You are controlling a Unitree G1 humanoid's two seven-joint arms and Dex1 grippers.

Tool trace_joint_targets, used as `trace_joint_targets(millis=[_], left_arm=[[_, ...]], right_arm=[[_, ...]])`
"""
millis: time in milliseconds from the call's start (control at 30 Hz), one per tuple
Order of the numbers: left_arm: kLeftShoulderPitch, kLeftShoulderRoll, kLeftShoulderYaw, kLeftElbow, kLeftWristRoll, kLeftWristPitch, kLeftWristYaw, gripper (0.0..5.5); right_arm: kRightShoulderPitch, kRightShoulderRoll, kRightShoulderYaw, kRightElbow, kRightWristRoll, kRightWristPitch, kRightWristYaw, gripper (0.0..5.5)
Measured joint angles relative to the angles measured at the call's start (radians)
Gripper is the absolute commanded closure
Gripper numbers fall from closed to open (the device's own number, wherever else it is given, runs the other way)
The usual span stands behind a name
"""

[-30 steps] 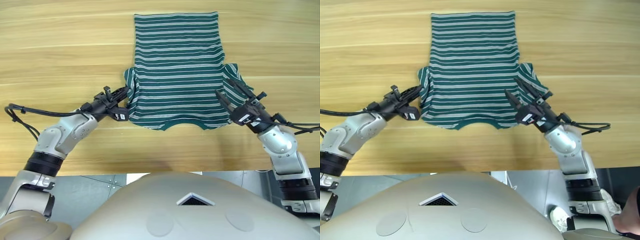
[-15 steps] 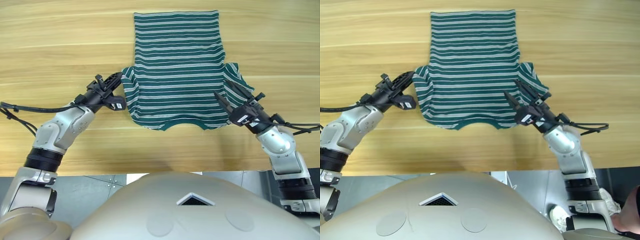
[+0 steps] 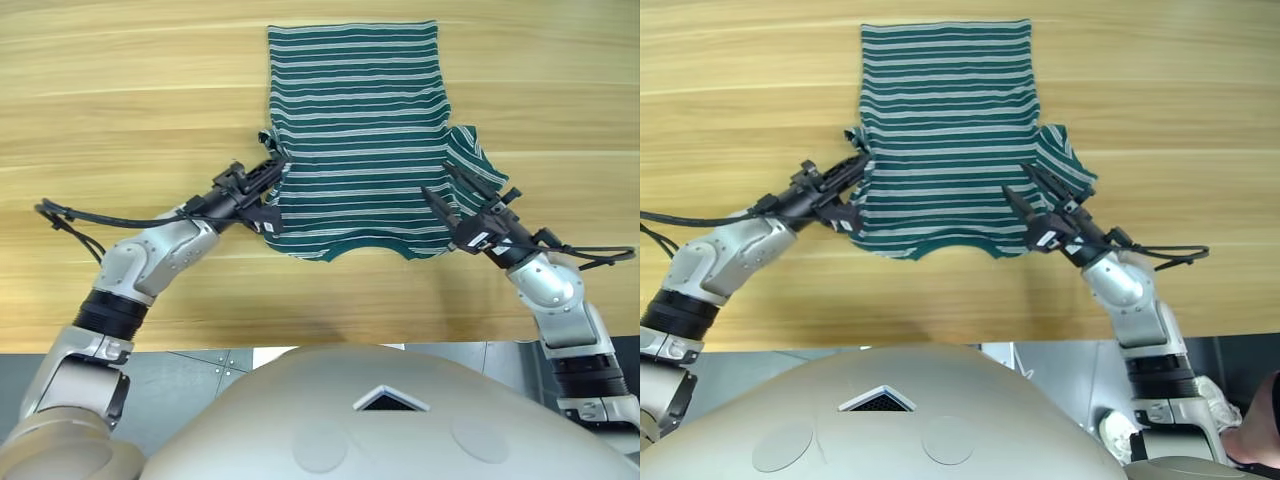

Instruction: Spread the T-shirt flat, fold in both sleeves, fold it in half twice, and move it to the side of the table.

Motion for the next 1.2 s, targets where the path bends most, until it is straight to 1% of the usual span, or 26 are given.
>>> trace_joint_targets(millis=[167, 200, 233, 300, 333, 367, 467, 667, 733, 767, 833, 900, 967, 1000, 1100, 1200], left_arm=[[-0.053, -0.038, -0.019, 0.005, -0.001, -0.013, -0.021, 5.49], [-0.066, -0.045, -0.019, 0.01, -0.002, -0.013, -0.032, 5.23], [-0.074, -0.049, -0.019, 0.02, -0.002, -0.011, -0.037, 5.16], [-0.074, -0.057, -0.019, 0.042, -0.014, -0.001, -0.056, 4.79], [-0.075, -0.063, -0.019, 0.053, -0.024, 0.006, -0.067, 4.72], [-0.074, -0.068, -0.019, 0.064, -0.037, 0.007, -0.079, 4.47], [-0.077, -0.094, -0.012, 0.08, -0.099, 0.01, -0.103, 4.03], [-0.078, -0.121, -0.01, 0.112, -0.13, 0.017, -0.117, 3.13], [-0.078, -0.128, -0.01, 0.119, -0.129, 0.027, -0.115, 2.81], [-0.076, -0.128, -0.01, 0.118, -0.124, 0.028, -0.114, 2.6], [-0.055, -0.115, -0.01, 0.095, -0.119, 0.024, -0.112, 2.6], [-0.013, -0.093, 0.005, 0.044, -0.117, 0.022, -0.1, 2.6], [0.042, -0.074, 0.071, -0.049, -0.124, 0.026, -0.064, 2.6], [0.047, -0.075, 0.093, -0.08, -0.131, 0.027, -0.05, 2.6], [0.065, -0.109, 0.186, -0.216, -0.179, 0.016, 0.035, 2.6], [0.092, -0.126, 0.2, -0.25, -0.179, 0.018, 0.046, 2.6]], right_arm=[[-0.006, 0.0, 0.006, 0.003, -0.001, 0.0, 0.0, 3.48], [-0.007, 0.0, 0.007, 0.003, -0.001, 0.0, 0.0, 3.48], [-0.007, 0.0, 0.007, 0.003, -0.001, 0.0, 0.0, 3.48], [-0.007, 0.0, 0.007, 0.003, -0.001, 0.0, 0.0, 3.48], [-0.007, 0.0, 0.007, 0.003, -0.001, 0.0, 0.0, 3.48], [-0.007, 0.0, 0.007, 0.003, -0.001, 0.0, 0.0, 3.48], [-0.006, 0.0, 0.007, 0.002, -0.001, 0.0, 0.0, 3.48], [-0.001, -0.002, 0.003, -0.002, -0.001, 0.0, 0.0, 3.48], [0.014, -0.013, -0.021, -0.008, -0.002, 0.0, 0.0, 3.48], [0.029, -0.034, -0.072, -0.016, -0.007, 0.0, -0.002, 3.48], [0.047, -0.096, -0.199, -0.019, -0.038, 0.005, -0.038, 3.48], [0.059, -0.142, -0.296, -0.01, -0.132, 0.017, -0.093, 3.48], [0.098, -0.206, -0.37, 0.039, -0.255, 0.046, -0.152, 3.48], [0.116, -0.208, -0.372, 0.051, -0.286, 0.046, -0.157, 3.48], [0.234, -0.234, -0.309, 0.124, -0.364, 0.022, -0.146, 3.48], [0.223, -0.24, -0.242, 0.159, -0.406, 0.019, -0.141, 3.48]])
